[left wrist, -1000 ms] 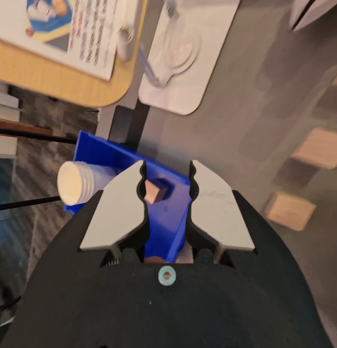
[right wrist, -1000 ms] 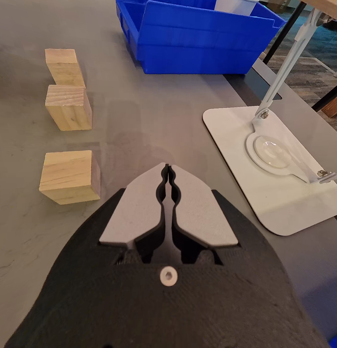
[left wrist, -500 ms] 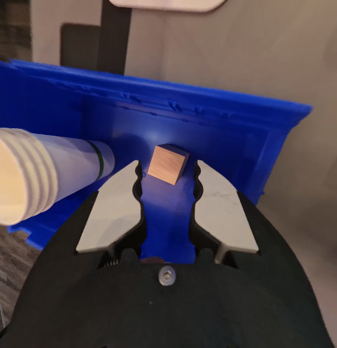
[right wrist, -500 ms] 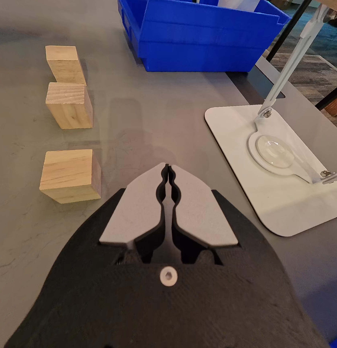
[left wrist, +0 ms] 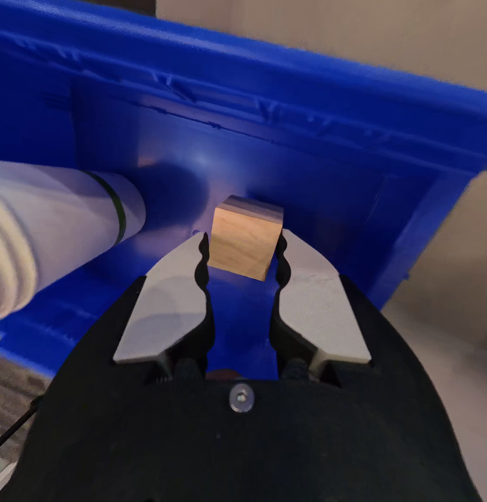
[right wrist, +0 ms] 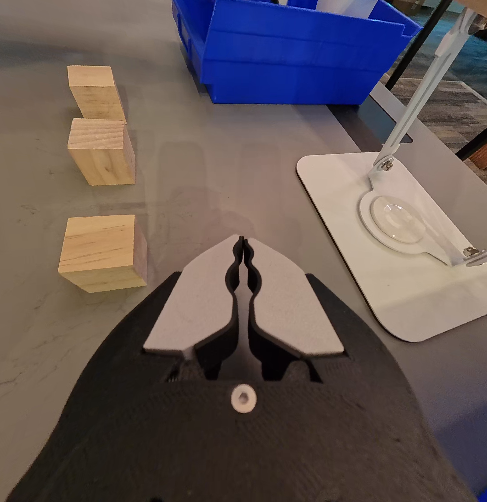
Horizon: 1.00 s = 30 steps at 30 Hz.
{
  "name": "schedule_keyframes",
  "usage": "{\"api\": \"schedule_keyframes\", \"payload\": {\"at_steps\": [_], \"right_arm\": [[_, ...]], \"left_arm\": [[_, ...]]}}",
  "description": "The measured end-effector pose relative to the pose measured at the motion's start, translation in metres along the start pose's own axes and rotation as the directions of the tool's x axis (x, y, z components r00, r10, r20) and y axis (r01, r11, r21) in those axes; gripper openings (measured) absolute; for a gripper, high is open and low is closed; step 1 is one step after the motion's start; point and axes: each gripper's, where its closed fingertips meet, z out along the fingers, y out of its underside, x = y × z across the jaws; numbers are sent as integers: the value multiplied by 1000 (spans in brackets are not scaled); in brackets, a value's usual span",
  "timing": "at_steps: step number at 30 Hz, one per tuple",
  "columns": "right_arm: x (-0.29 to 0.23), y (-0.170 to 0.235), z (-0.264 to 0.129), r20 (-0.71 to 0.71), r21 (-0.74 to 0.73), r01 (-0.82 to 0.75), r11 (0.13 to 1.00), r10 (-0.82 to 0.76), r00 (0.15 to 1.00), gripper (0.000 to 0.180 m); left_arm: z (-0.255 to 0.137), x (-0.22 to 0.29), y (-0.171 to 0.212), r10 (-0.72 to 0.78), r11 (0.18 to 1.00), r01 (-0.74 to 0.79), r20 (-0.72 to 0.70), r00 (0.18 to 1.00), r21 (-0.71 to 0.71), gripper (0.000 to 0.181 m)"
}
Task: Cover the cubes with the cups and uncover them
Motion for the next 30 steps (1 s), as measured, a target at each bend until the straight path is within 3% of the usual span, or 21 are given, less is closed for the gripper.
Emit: {"api": "schedule_keyframes", "payload": {"at_steps": [6, 9, 16, 30], "right_arm": [[1, 1, -2, -1, -2, 1, 1000, -1, 1000, 0], [1, 2, -2, -3, -3, -1, 1000, 1, 1000, 0], [0, 3, -1, -10, -17, 12, 1000, -12, 1000, 0], [-1, 4, 0, 0, -24, 16, 1000, -16, 1000, 0]], "left_arm": [[-75, 63, -3, 73, 995, -78, 85, 994, 61, 47], [-89, 114, 3, 115, 990, -119, 60, 992, 72, 47], [-71, 194, 18, 147, 988, -143, -66, 987, 60, 47], [-28, 209, 41, 119, 993, -121, -136, 984, -8, 48]]}}
